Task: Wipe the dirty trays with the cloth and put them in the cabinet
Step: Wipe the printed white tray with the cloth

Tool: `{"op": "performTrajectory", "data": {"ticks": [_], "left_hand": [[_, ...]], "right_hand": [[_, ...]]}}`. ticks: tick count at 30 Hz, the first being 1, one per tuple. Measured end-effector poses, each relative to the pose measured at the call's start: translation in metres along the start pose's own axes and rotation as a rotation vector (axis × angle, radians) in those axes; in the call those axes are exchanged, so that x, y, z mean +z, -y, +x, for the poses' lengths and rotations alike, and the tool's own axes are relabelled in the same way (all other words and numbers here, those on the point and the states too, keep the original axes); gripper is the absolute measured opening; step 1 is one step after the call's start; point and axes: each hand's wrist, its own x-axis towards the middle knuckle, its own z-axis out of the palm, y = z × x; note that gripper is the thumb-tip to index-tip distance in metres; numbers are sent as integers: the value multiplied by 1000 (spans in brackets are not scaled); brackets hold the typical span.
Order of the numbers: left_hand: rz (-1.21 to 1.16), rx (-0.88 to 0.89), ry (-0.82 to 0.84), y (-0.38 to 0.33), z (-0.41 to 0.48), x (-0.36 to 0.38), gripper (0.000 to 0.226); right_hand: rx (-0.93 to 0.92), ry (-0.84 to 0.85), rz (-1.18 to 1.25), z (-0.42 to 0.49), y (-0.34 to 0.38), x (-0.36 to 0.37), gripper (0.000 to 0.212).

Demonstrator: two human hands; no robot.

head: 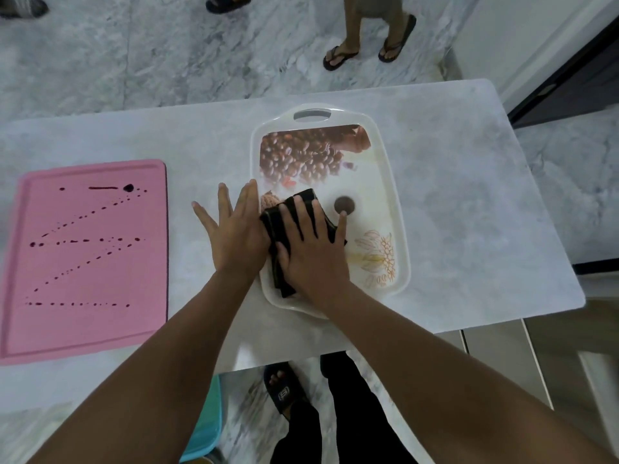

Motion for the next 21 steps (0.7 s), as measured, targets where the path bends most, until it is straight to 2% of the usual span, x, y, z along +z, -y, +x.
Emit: {"op": "performTrajectory", "data": {"ticks": [4,12,15,19,21], "left_hand": [[150,-10,54,-8,0,-4,67],[175,-42,54,-11,-1,-4,61],[193,-39,30,-11,-1,-1,62],[175,-53,22,-11,1,-1,69],[160,-81,-1,-15,1,-1,65]], "right_hand": [[51,39,-58,-22,-36,-7,64],[200,119,-195,-52,-115,-32,65],[286,143,-201,-56,-124,-35,64],[290,163,-140,-55,-121,-36,64],[299,163,-121,-55,-120,-36,64]]}}
